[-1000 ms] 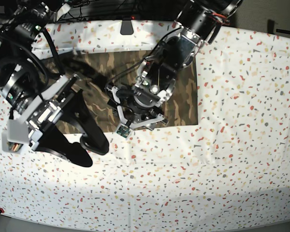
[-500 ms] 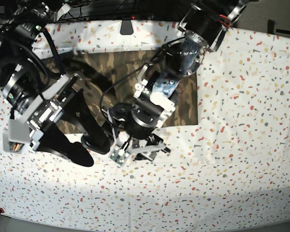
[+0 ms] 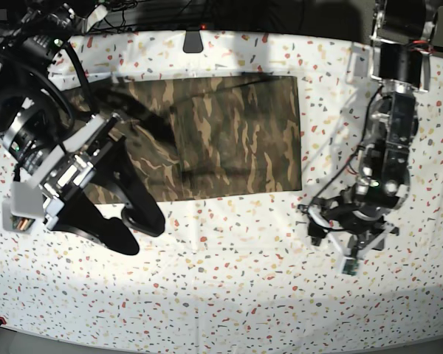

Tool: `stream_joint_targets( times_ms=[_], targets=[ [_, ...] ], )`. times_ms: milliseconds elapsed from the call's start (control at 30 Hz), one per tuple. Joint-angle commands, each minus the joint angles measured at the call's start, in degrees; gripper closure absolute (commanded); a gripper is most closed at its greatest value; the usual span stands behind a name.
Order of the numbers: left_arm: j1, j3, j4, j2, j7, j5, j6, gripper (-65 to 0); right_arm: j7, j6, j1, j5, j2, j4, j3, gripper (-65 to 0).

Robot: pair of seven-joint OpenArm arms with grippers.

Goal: Fold the T-shirt properly

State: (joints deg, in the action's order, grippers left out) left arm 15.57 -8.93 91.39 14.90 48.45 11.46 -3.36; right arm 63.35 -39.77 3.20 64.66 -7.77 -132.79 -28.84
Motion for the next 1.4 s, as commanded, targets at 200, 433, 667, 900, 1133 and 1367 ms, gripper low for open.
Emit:
stream_joint_targets(
  times_ms=[200, 433, 667, 900, 1133, 1367],
  targets=[
    [1.55, 6.56, 4.46, 4.02, 5.20, 9.68, -2.49, -40.1, 1.11, -0.23, 0.39, -18.49, -8.44, 5.57, -8.90, -27.8],
    [1.57, 6.58, 8.63, 0.48, 5.07, 10.67, -2.49, -40.1, -1.09, -0.23, 0.48, -18.43, -20.81, 31.08, -11.43, -41.7],
    [1.57, 6.58, 9.70, -6.34, 3.67, 10.71, -4.24, -40.1, -0.26, -0.23, 2.89, -18.38, -27.87, 53.05, -10.93, -43.2],
    [1.55, 6.58, 9.70, -6.93, 4.28, 10.69, -5.29, -40.1, -1.40, -0.23, 2.89, -10.34, -32.74, 71.36, -4.15, -43.2],
    [1.55, 6.58, 9.70, -6.93, 4.28, 10.69, -5.29, -40.1, -3.30, -0.23, 8.87, -8.46, -32.37, 83.67, 2.43, -43.2],
    [1.55, 6.58, 9.70, -6.91, 4.31, 10.67, -5.29, -40.1, 0.79, -0.23, 12.68, -4.96, -28.79, 85.64, 6.25, -43.2]
  ],
)
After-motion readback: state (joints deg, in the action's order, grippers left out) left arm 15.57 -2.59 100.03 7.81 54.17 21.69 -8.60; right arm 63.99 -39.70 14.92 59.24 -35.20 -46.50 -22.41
